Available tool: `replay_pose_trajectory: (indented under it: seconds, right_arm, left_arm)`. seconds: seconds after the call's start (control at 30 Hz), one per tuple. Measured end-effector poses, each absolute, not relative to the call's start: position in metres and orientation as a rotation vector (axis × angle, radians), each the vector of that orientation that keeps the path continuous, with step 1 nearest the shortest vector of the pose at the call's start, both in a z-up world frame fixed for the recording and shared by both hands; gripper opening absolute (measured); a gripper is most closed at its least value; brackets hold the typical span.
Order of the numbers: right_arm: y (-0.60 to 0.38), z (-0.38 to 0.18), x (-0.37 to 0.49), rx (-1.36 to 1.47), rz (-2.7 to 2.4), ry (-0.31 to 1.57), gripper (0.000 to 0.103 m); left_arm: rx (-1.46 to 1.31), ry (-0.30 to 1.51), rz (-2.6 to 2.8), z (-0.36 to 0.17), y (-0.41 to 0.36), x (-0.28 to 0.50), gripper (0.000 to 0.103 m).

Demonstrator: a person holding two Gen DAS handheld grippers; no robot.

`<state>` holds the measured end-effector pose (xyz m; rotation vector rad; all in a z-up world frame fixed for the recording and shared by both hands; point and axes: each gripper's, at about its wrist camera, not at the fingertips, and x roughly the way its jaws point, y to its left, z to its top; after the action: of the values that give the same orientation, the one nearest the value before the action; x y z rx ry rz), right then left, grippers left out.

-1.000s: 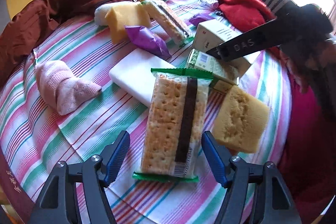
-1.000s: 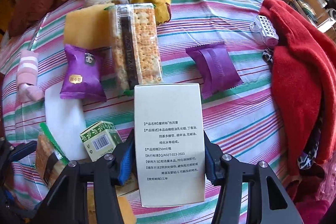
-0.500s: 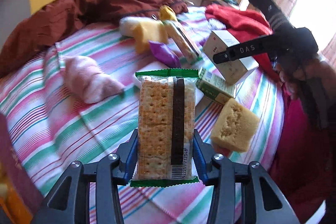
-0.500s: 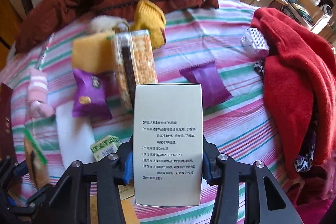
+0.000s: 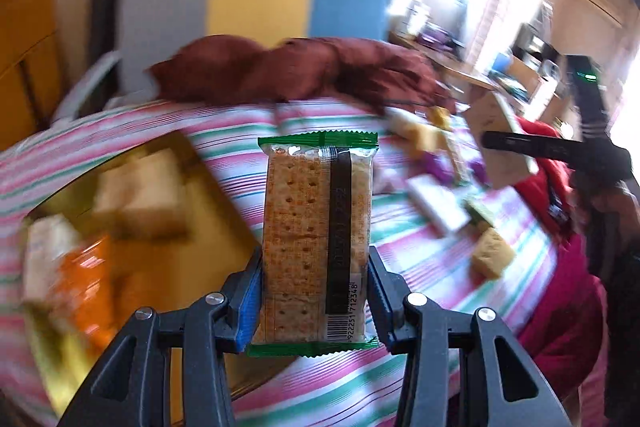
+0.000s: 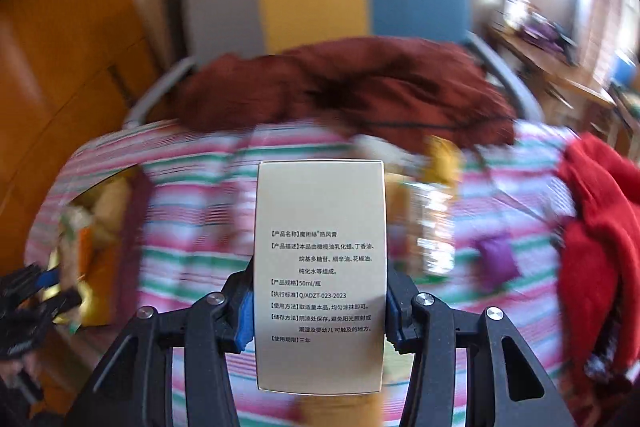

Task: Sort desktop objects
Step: 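Carry both items to the gold tray and release them inside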

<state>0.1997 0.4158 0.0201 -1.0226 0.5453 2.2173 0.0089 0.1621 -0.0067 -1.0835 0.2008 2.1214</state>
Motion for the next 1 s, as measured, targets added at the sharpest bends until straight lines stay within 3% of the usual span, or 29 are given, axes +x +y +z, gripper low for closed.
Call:
replay_pose_trajectory:
  seconds: [0.3,0.4,0.5,0.77,1.0]
  right_arm:
    - [0.293,0.023,0.06,-1.172,2.546,0.531,0.05]
    - [0.262,0.011,0.02,-1.227,2.611,0.567,0.051]
    - [0.238,-0.004,-0.012,-1.305,2.654,0.635,0.073]
    - [0.211,-0.032,-0.013,-1.419,2.634,0.645,0.079]
    - [0.218,-0.042,0.014,-1.401,2.551,0.591,0.079]
  left_arm:
    - [-1.213,0.079,2.408,-0.026,0.039,-0.009,0.047]
    - [-1.279,0.049,2.47,-0.037,0.01,-0.017,0.052]
    - [-1.315,0.0,2.501,-0.043,-0.007,-0.019,0.055]
    - [-1.271,-0.08,2.54,-0.038,-0.022,-0.017,0.055]
    - [-1.268,-0.029,2.564,-0.034,-0.004,-0.016,0.055]
